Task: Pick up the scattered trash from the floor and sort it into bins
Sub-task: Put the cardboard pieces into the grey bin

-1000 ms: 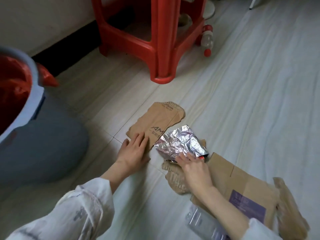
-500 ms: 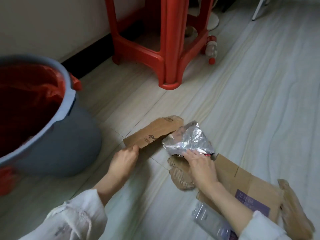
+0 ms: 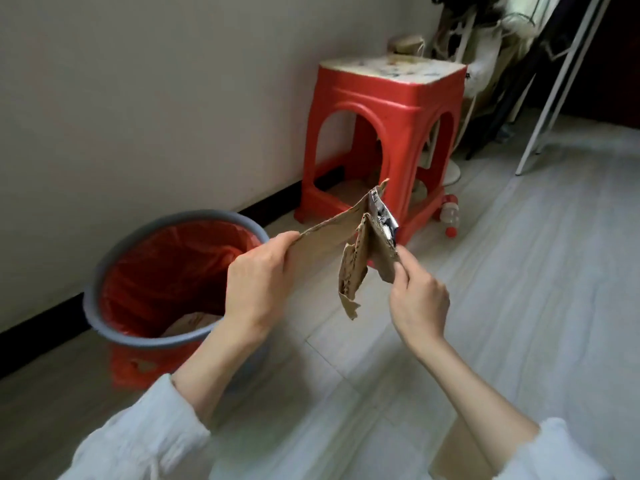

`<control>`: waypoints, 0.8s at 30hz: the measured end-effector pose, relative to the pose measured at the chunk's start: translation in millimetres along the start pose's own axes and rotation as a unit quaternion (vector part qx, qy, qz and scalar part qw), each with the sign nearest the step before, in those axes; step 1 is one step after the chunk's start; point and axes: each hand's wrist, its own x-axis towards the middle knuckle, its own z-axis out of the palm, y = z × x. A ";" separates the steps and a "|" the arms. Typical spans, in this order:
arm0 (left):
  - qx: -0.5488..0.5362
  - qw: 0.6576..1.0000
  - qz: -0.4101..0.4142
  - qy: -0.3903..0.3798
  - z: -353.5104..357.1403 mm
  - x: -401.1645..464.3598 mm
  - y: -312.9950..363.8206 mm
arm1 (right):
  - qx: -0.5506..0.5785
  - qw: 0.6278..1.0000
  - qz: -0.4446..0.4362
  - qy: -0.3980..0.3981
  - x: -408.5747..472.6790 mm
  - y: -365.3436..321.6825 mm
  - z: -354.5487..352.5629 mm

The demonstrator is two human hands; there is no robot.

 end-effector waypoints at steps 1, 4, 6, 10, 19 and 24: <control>-0.010 0.999 -0.005 0.031 -16.1 6.2 -4.7 | 0.014 1.000 -0.020 0.002 5.6 -20.1 -0.3; -0.034 0.993 -0.043 0.100 -56.0 17.2 -25.2 | 0.053 0.996 -0.066 -0.006 17.2 -70.8 1.4; -0.034 0.988 -0.069 0.132 -78.0 22.2 -39.1 | 0.074 0.994 -0.085 -0.010 20.1 -97.5 4.8; 0.041 0.986 -0.071 0.144 -117.3 26.6 -70.3 | 0.116 0.990 -0.078 -0.035 18.3 -138.4 18.8; 0.203 0.979 0.002 -0.006 -124.5 -14.9 -131.1 | 0.165 0.985 0.008 -0.049 7.1 -153.6 50.7; 0.205 0.975 0.053 -0.072 -102.3 -17.0 -140.9 | 0.180 0.982 0.010 -0.051 3.8 -150.6 53.2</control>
